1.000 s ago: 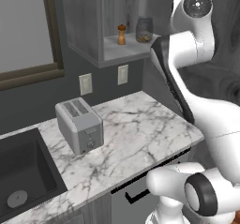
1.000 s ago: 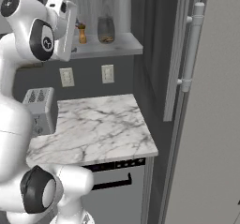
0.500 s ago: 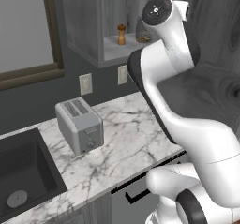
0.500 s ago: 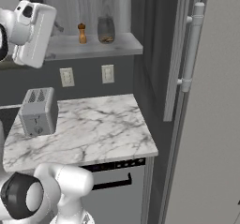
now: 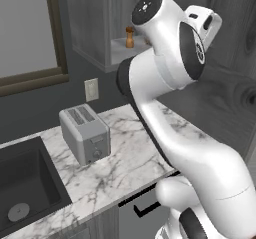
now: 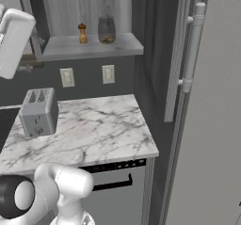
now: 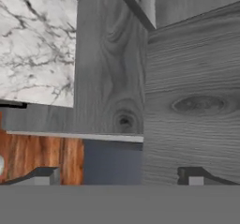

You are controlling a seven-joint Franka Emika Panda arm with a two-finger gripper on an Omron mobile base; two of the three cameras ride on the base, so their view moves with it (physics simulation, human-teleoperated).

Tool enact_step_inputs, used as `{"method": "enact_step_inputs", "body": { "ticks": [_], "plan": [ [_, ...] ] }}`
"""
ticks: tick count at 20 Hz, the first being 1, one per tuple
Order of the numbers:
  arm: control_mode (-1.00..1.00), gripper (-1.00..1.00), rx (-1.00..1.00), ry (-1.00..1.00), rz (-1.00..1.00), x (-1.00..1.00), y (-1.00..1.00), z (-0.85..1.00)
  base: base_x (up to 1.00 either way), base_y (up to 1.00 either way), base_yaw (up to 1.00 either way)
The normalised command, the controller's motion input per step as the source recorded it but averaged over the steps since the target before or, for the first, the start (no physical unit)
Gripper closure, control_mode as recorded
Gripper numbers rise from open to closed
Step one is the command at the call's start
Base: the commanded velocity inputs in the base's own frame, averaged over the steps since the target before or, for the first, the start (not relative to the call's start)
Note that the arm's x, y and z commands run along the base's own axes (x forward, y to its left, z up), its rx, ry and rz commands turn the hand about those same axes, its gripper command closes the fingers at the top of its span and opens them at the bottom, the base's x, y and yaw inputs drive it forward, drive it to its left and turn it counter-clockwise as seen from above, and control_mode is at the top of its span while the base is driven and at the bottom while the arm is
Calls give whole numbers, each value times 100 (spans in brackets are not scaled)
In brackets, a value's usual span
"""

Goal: Pick the jar and jar from the dining table and place them in the open cabinet. Close the cabinet after placing the objects.

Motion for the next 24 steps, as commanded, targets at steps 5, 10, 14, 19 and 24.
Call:
{"method": "enact_step_inputs", "body": {
  "ticks": [5, 10, 14, 19, 24],
  "plan": [
    [-100, -100, 9, -3, -26, -83, 3, 0, 0, 0, 0],
    [-100, -100, 1, -7, -13, -23, 0, -13, 0, 0, 0],
    [-100, -100, 0, -26, -3, 0, 0, -33, 0, 0, 0],
    [-100, -100, 0, -25, -1, 0, 0, -33, 0, 0, 0],
    [-100, -100, 0, -28, -1, 0, 0, -24, 0, 0, 0]
  ]
}}
